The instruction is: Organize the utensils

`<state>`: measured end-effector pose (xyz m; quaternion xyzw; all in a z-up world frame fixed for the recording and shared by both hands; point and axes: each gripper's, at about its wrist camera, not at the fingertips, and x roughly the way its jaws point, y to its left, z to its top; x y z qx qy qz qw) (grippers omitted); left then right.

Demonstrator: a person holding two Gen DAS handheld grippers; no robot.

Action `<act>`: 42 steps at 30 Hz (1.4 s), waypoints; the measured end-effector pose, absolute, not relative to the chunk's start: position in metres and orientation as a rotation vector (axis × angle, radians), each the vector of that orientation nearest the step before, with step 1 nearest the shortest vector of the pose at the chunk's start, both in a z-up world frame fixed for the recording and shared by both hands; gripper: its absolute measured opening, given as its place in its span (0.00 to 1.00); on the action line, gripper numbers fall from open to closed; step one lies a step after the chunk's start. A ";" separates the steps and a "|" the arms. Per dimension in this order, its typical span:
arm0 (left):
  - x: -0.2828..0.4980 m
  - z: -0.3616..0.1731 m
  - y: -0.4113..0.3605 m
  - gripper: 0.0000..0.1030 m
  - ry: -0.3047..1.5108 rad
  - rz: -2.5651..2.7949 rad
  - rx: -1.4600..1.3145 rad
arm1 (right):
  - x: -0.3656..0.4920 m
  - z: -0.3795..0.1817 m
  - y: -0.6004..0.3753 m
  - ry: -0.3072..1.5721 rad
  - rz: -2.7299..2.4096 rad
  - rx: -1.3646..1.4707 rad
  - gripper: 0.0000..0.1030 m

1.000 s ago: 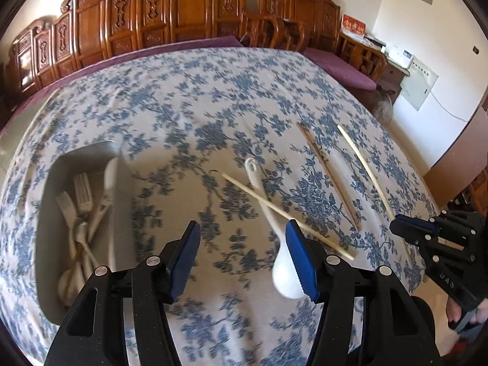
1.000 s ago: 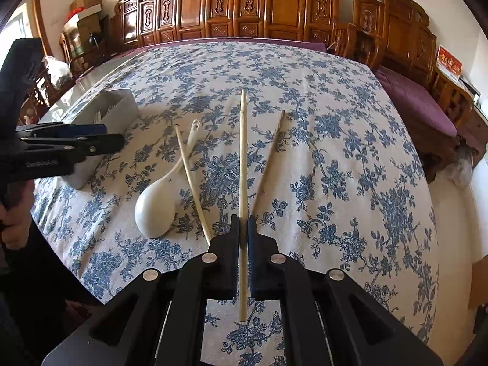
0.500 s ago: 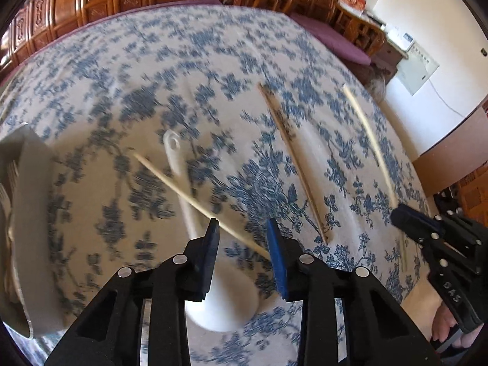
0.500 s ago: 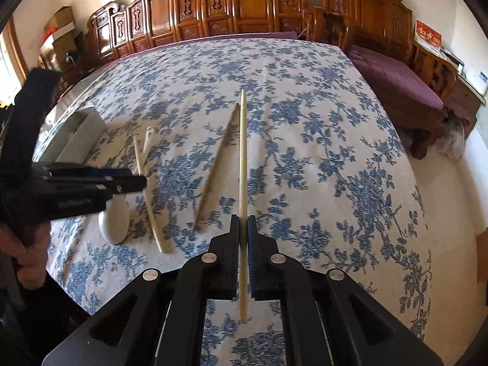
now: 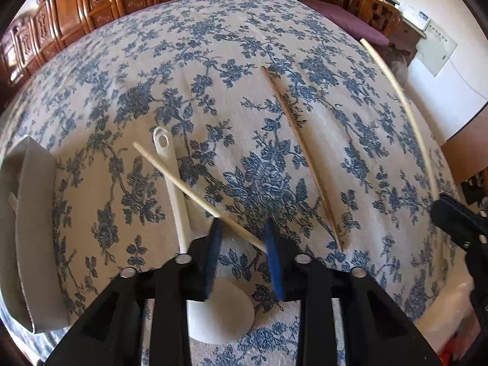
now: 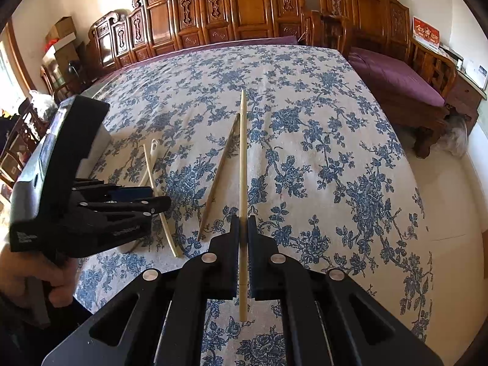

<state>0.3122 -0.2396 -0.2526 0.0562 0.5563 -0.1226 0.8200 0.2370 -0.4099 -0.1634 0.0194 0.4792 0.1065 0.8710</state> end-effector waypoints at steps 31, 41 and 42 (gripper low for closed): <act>0.303 -0.218 -0.213 0.04 1.053 -0.291 0.117 | 0.232 -0.155 -0.396 0.984 0.252 0.033 0.06; 0.287 -0.181 -0.167 0.04 0.977 -0.277 0.136 | 0.221 -0.139 -0.356 0.945 0.307 -0.023 0.06; 0.285 -0.178 -0.162 0.04 0.971 -0.275 0.137 | 0.220 -0.138 -0.352 0.942 0.314 -0.026 0.06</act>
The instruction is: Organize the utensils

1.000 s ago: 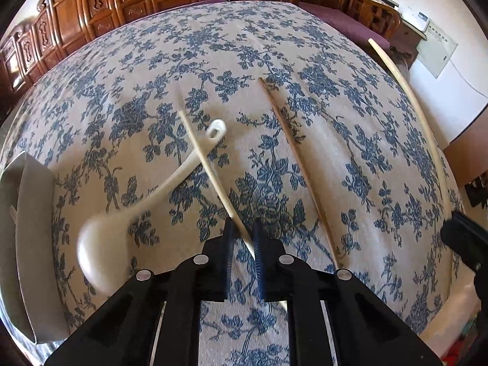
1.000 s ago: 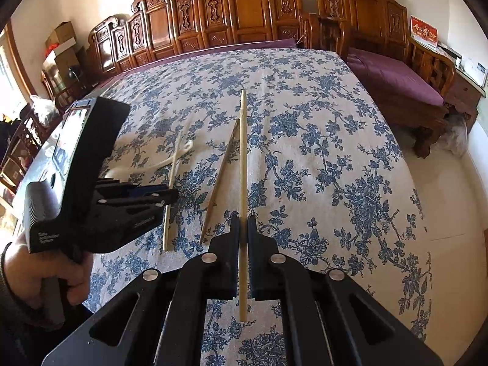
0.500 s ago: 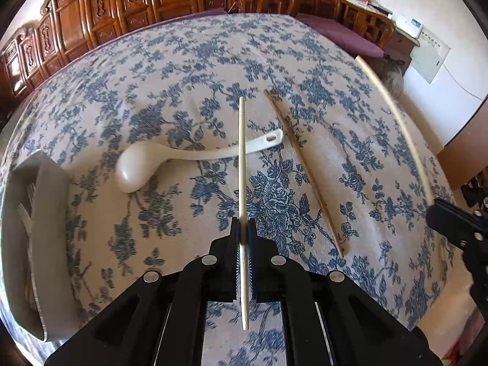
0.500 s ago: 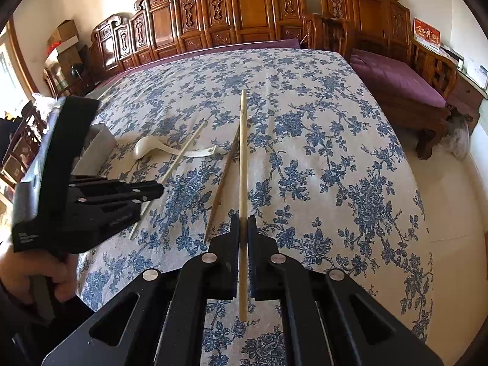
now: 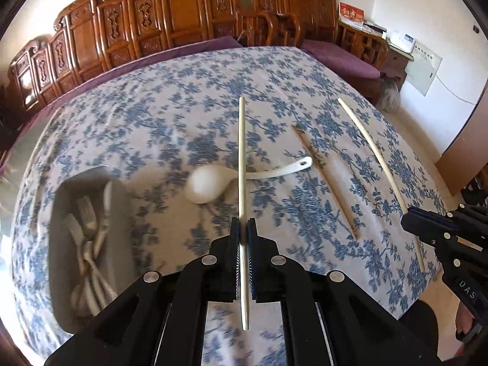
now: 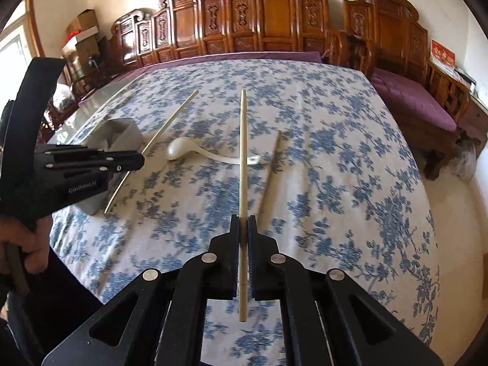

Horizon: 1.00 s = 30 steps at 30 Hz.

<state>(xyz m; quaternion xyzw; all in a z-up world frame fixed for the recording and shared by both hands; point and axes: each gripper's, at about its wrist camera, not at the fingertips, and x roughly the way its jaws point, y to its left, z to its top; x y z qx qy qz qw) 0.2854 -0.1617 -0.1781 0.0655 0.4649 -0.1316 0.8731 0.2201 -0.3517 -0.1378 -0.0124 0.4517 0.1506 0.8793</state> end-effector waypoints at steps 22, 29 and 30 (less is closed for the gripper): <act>0.285 -0.168 0.000 0.04 0.963 -0.196 0.109 | 0.245 -0.129 -0.219 0.924 0.493 -0.059 0.06; 0.288 -0.203 0.022 0.04 1.035 -0.190 0.101 | 0.257 -0.135 -0.192 0.943 0.521 -0.060 0.06; 0.289 -0.207 0.025 0.04 1.041 -0.188 0.094 | 0.257 -0.135 -0.188 0.944 0.524 -0.061 0.06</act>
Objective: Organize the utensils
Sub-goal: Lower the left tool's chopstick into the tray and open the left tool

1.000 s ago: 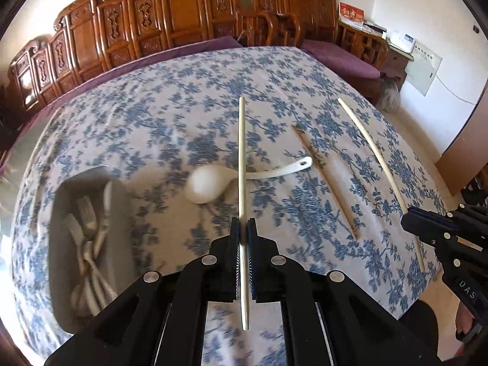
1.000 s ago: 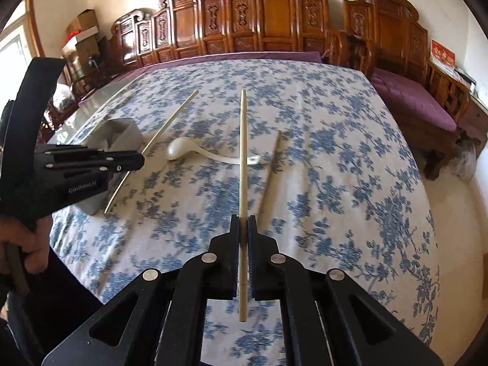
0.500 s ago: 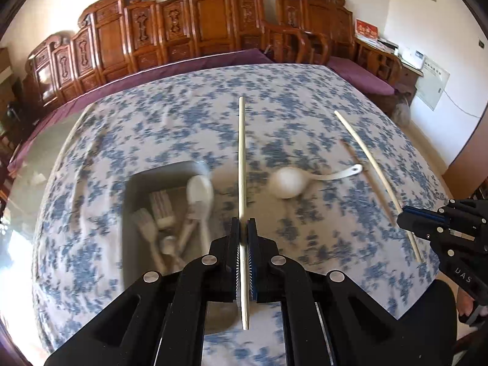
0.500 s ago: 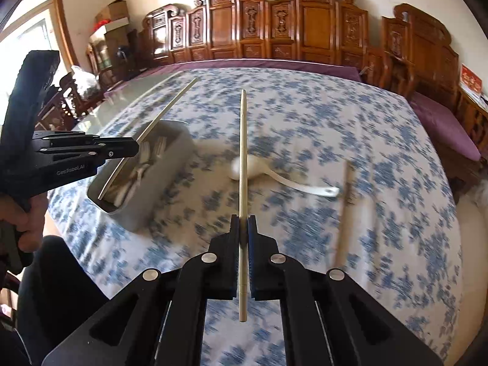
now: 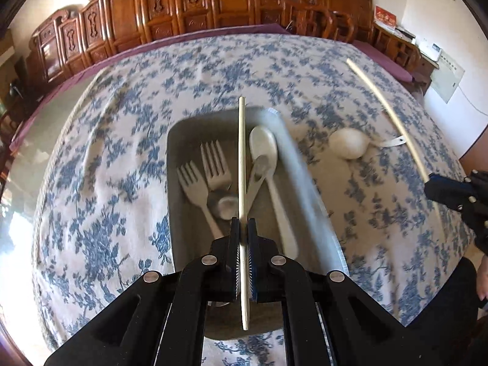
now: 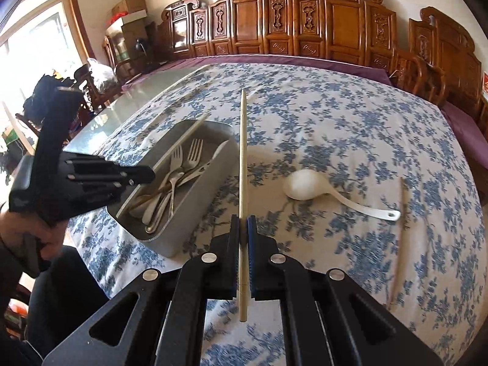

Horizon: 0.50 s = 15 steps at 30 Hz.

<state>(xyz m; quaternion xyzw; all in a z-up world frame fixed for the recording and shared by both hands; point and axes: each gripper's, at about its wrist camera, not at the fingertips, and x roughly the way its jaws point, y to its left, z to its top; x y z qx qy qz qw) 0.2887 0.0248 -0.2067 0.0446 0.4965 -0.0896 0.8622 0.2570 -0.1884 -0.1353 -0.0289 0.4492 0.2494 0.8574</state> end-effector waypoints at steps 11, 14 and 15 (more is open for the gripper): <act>0.297 -0.223 0.034 0.05 1.063 -0.189 0.057 | 0.265 -0.136 -0.166 0.955 0.542 -0.071 0.06; 0.296 -0.221 0.039 0.06 1.060 -0.194 0.035 | 0.265 -0.136 -0.160 0.958 0.544 -0.074 0.06; 0.295 -0.219 0.042 0.06 1.055 -0.190 0.032 | 0.265 -0.136 -0.158 0.960 0.546 -0.073 0.06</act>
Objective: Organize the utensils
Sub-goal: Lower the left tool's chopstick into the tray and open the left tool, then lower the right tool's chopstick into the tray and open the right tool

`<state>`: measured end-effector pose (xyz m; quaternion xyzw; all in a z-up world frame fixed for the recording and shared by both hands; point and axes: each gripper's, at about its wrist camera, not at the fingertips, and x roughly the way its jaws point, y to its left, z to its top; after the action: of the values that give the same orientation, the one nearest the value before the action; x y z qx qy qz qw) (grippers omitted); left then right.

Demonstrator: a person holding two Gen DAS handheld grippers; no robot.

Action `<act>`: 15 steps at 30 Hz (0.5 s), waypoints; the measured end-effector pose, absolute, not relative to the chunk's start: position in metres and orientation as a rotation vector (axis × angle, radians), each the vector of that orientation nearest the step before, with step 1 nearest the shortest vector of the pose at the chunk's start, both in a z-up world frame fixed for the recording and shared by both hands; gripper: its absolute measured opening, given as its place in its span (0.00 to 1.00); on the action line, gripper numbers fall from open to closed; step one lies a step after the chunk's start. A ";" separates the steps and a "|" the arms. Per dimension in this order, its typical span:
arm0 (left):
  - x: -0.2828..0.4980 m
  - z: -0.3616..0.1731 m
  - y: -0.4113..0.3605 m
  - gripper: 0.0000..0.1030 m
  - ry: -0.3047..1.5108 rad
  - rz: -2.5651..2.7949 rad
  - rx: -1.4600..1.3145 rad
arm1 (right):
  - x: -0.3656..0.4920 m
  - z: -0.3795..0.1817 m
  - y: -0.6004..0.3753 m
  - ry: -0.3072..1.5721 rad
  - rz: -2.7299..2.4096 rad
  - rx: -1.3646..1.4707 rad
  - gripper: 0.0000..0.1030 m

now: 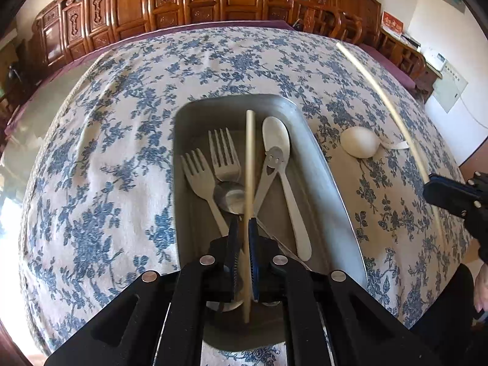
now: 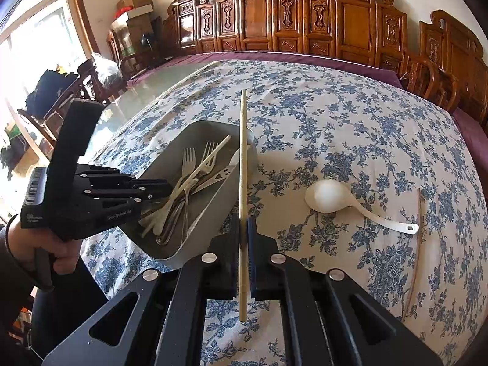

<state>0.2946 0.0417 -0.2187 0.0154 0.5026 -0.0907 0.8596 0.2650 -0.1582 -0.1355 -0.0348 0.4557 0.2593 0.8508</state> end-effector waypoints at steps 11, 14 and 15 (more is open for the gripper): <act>0.283 -0.180 0.075 0.14 0.968 -0.130 0.029 | 0.271 -0.135 -0.109 0.977 0.594 -0.054 0.06; 0.280 -0.173 0.085 0.14 0.954 -0.116 0.021 | 0.275 -0.138 -0.093 0.992 0.608 -0.041 0.06; 0.280 -0.171 0.089 0.14 0.951 -0.111 0.019 | 0.275 -0.140 -0.088 0.997 0.612 -0.038 0.06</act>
<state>0.2799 0.0886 -0.1711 0.0093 0.4575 -0.0536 0.8875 0.2753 -0.0885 -0.1397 -0.0179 0.4707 0.2888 0.8335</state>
